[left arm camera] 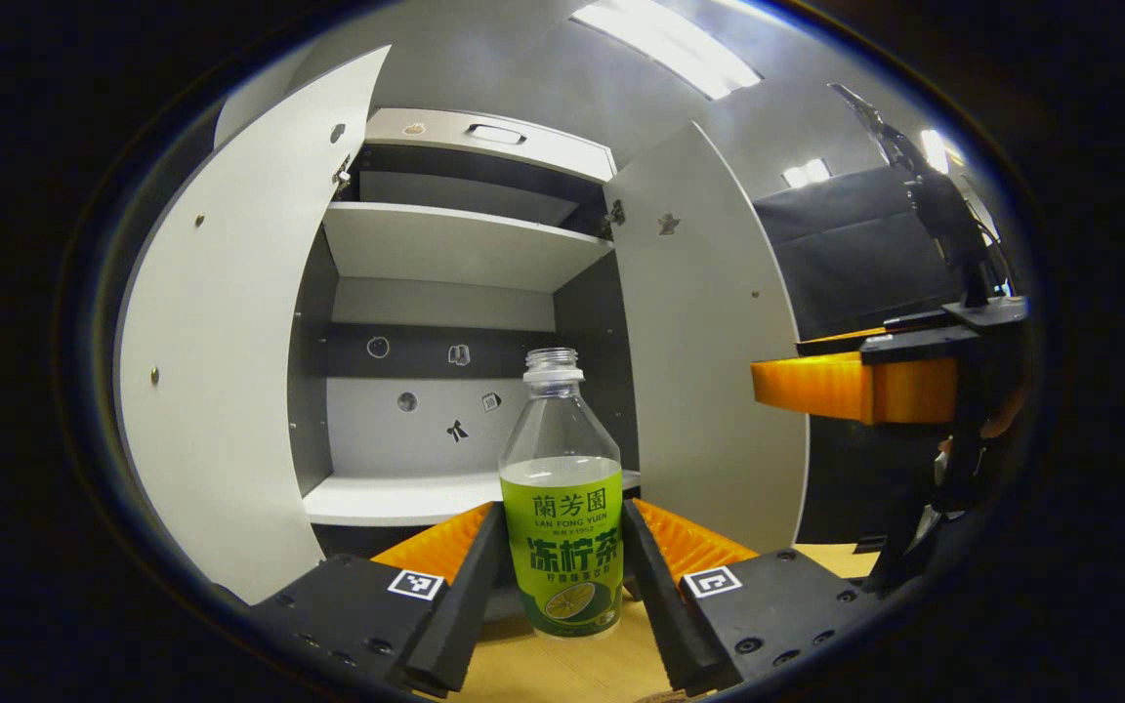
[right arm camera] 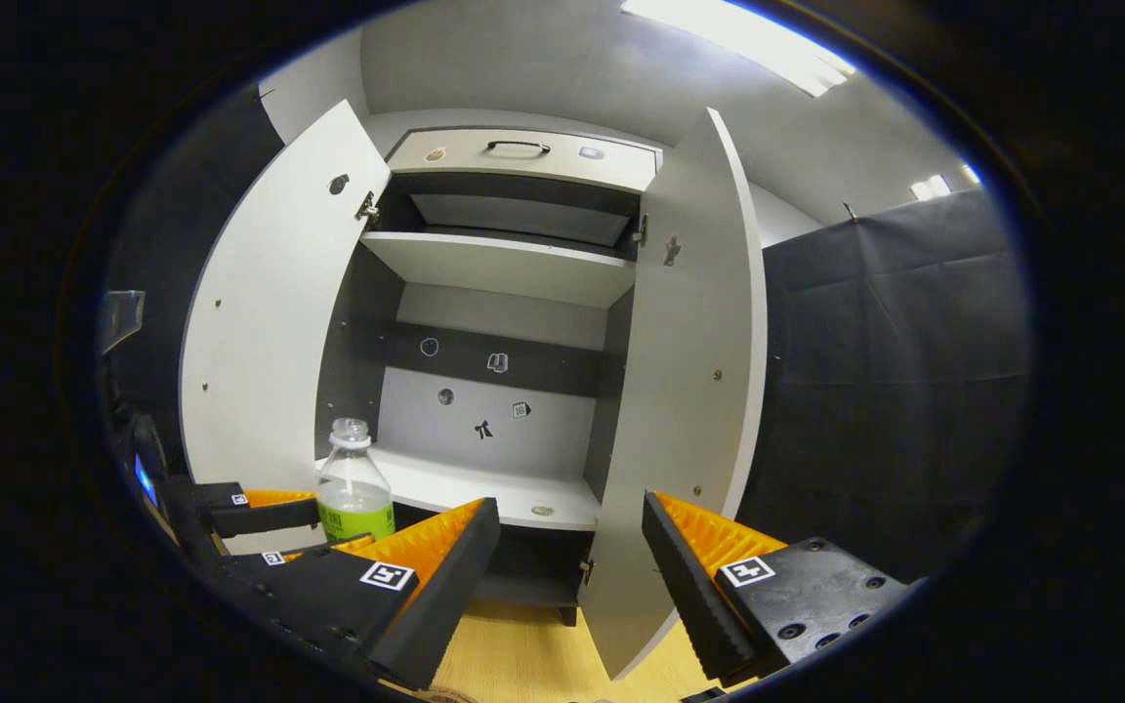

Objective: Grasp the bottle in the cabinet with the left hand and place it on the coaster, then close the right door with the right hand and the left door with the left hand.

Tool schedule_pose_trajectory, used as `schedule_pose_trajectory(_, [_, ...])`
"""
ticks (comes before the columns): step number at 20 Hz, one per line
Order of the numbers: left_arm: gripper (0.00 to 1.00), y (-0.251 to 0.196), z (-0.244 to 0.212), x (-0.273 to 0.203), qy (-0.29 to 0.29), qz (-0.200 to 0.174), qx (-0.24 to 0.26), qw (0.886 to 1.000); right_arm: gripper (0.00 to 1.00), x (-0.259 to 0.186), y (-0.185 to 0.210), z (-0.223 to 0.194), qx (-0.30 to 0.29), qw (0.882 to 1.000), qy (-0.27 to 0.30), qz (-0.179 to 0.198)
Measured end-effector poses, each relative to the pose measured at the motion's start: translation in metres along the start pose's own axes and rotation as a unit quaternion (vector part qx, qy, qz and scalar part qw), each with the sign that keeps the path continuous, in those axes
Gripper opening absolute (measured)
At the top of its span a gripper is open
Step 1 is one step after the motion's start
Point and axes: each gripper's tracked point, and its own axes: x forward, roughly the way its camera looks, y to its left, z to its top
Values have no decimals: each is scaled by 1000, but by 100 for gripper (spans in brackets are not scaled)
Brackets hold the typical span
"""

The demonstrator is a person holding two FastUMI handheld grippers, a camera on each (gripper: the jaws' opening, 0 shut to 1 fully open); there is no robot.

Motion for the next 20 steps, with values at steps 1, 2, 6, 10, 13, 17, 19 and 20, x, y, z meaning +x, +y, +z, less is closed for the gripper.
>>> schedule_pose_trajectory(1, [75,-6,-11,-9,4,-2,4,1000,97,0,-1,-5,2,1000,7,0])
schedule_pose_trajectory(2, [74,-13,-23,-16,11,-6,7,1000,97,-1,-3,-9,5,1000,11,-3])
schedule_pose_trajectory(6, [74,-41,-65,-42,21,-16,-12,1000,98,-4,-11,-24,17,1000,1,-18])
schedule_pose_trajectory(10, [75,-61,-108,-55,34,-6,-19,999,98,-13,-11,-46,10,1000,9,3])
schedule_pose_trajectory(13, [75,-78,-141,-64,36,-7,-19,999,98,-20,-9,-73,17,999,28,17])
schedule_pose_trajectory(17, [75,-98,-181,-75,49,-12,-4,999,98,-25,0,-115,22,997,66,42])
schedule_pose_trajectory(19, [75,-99,-191,-75,44,-5,-4,999,98,-29,8,-130,23,995,82,55])
schedule_pose_trajectory(20, [75,-100,-196,-75,44,-4,-12,999,98,-31,9,-137,20,994,88,59])
